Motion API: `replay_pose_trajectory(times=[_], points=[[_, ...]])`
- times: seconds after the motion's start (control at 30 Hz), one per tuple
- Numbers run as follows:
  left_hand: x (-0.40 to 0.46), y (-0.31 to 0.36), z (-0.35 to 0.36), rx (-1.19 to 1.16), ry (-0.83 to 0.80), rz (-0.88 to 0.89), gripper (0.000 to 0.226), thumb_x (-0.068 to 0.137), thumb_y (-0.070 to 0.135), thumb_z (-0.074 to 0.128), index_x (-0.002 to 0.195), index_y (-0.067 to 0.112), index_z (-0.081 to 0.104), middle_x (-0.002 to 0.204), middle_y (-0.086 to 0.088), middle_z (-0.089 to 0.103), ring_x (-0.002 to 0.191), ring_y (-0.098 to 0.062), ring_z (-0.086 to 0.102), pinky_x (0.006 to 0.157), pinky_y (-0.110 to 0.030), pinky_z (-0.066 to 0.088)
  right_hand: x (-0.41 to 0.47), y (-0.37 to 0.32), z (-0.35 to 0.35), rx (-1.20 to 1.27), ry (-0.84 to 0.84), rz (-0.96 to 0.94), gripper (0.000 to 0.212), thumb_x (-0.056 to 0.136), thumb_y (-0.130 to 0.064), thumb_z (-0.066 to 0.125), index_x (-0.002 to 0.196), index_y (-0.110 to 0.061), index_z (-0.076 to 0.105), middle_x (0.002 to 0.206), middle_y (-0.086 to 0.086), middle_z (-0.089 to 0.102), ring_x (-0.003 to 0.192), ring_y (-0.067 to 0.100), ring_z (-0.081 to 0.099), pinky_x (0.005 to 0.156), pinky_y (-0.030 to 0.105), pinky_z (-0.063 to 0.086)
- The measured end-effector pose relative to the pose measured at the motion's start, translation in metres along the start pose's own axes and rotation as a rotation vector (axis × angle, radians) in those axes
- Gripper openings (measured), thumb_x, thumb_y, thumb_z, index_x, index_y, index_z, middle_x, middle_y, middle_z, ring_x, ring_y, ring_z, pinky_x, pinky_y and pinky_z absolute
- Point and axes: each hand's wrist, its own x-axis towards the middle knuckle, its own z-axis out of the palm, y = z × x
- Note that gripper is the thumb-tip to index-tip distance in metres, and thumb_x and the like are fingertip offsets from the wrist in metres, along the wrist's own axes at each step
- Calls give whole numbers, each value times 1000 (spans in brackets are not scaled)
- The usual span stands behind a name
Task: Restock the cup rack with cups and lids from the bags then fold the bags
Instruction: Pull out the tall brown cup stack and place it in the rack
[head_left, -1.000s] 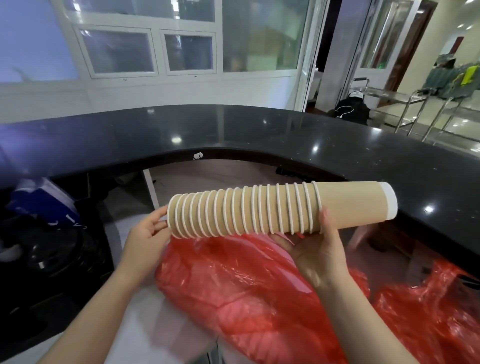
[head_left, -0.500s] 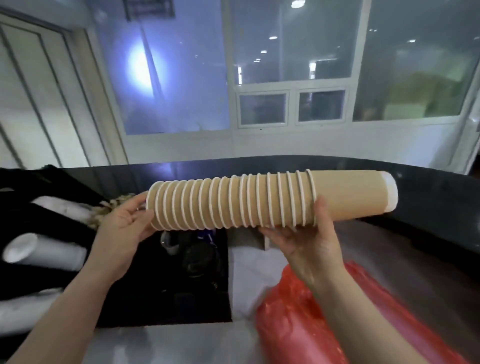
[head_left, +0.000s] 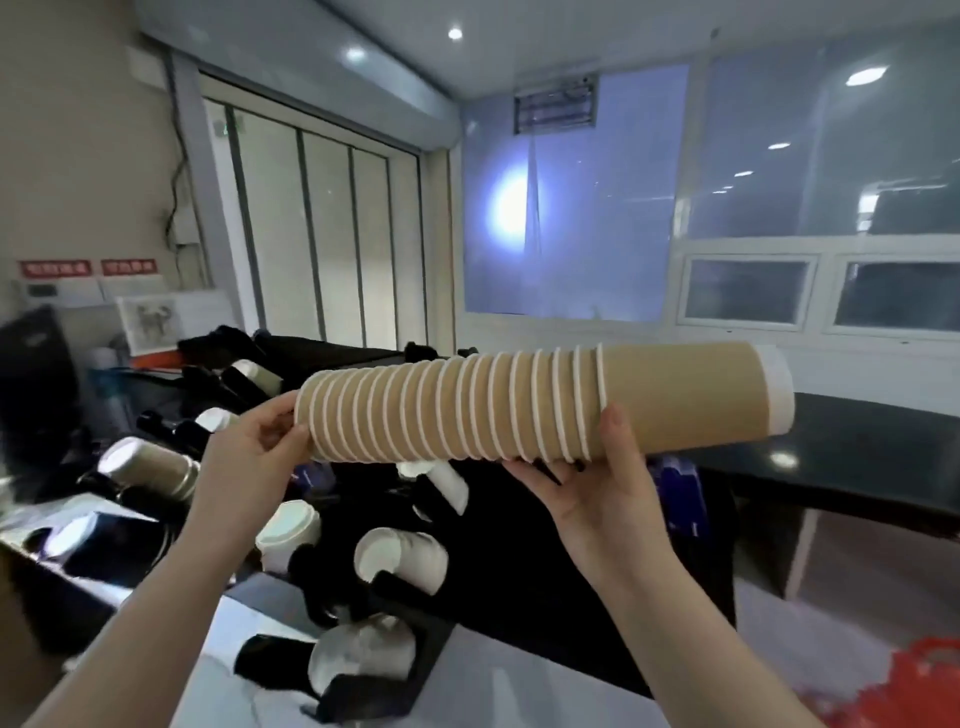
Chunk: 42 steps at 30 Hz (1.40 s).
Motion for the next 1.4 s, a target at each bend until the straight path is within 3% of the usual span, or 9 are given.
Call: replay_pose_trajectory(times=[0.07, 0.17, 0.27, 0.4, 0.6, 0.87, 1.03, 1.27, 1.4], points=[[8, -20, -40, 42, 48, -38, 40, 83, 3, 60, 111, 31, 66, 87, 6, 72, 81, -12, 69, 73, -29, 53, 1, 40, 28, -19, 4, 15, 89, 59, -38, 82, 138, -29, 43, 135, 6, 57, 115, 31, 61, 78, 54, 56], [24, -52, -94, 37, 41, -74, 48, 77, 2, 60, 115, 31, 63, 90, 9, 72, 80, -3, 67, 72, -30, 52, 5, 98, 69, -50, -11, 22, 96, 53, -41, 89, 137, -28, 43, 134, 5, 58, 115, 29, 61, 79, 52, 56], [44, -82, -136, -3, -3, -112, 56, 66, 9, 57, 119, 28, 61, 92, 9, 74, 86, -5, 69, 75, -29, 51, 12, 145, 99, -77, -33, -58, 79, 55, -35, 83, 127, -33, 49, 125, -1, 65, 111, 24, 64, 81, 54, 55], [85, -119, -169, -64, -54, -217, 55, 71, -8, 51, 123, 11, 54, 108, -6, 69, 103, -21, 65, 92, -48, 51, 30, 187, 139, -152, -61, -146, 63, 64, -28, 81, 120, -32, 52, 122, -2, 66, 113, 24, 63, 84, 55, 54], [159, -164, -190, -87, -147, -272, 57, 76, -19, 46, 119, 16, 62, 101, -1, 73, 90, -13, 70, 73, -24, 53, 90, 225, 201, -408, -82, -245, 67, 61, -26, 88, 118, -29, 52, 114, -6, 67, 104, 17, 67, 78, 42, 58], [267, -210, -196, -215, -130, -354, 52, 85, -16, 38, 129, 7, 51, 106, -12, 67, 101, -23, 64, 88, -32, 48, 197, 265, 250, -598, -245, -396, 59, 60, -24, 88, 108, -32, 53, 94, -19, 69, 89, 6, 69, 72, 40, 60], [317, -254, -192, -216, -172, -361, 49, 87, -7, 50, 132, 13, 45, 104, -13, 70, 97, -22, 68, 89, -35, 52, 247, 297, 262, -739, -274, -481, 51, 64, -24, 82, 106, -30, 53, 93, -18, 69, 91, 11, 69, 78, 52, 57], [374, -320, -190, -53, -456, -299, 44, 79, 13, 67, 118, 27, 51, 86, 3, 75, 92, -13, 67, 77, -28, 46, 296, 336, 301, -1054, -249, -500, 58, 55, -42, 83, 104, -34, 53, 98, -19, 68, 91, 1, 68, 77, 37, 59], [389, -345, -186, -188, -607, -282, 39, 64, 47, 63, 103, 39, 64, 91, 4, 75, 98, -9, 66, 85, -31, 43, 309, 357, 327, -1181, -163, -497, 62, 53, -48, 82, 107, -33, 53, 100, -18, 68, 88, -1, 68, 75, 40, 60]])
